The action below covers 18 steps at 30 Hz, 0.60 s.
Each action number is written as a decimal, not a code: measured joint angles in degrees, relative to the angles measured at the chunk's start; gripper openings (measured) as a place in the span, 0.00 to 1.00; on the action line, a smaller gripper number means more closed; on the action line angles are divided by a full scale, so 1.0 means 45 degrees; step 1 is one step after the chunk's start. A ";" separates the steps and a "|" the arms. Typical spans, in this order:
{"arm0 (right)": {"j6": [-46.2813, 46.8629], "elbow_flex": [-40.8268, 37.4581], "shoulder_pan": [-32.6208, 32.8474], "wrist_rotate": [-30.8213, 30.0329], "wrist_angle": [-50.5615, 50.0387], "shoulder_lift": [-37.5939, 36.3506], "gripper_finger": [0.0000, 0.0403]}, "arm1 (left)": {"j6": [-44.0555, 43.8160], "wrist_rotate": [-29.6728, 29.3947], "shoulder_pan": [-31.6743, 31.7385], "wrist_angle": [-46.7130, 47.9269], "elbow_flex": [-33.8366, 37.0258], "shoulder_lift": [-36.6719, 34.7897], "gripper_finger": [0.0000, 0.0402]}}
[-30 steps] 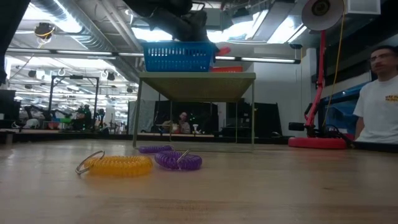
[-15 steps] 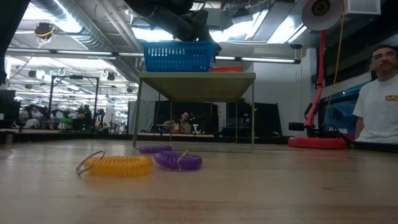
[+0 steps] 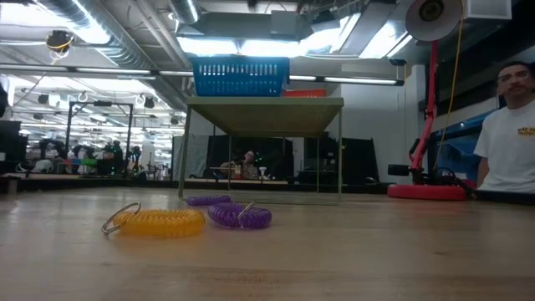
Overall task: Pick & Place Office Desk Supplies
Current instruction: Put the yellow spring keychain into the orange basket on the shelf
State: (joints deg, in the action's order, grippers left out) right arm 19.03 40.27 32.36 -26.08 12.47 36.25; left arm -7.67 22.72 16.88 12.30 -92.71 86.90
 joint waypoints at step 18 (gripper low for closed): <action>-0.0332 0.0005 0.0000 0.0046 -0.0117 0.0058 0.51 | -0.5150 -1.5809 -1.1564 0.7309 0.0153 -0.2864 0.36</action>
State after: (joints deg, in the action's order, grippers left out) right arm 17.54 40.29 32.36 -25.87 11.94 36.51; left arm -30.85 -48.42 -35.16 45.19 -92.02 74.01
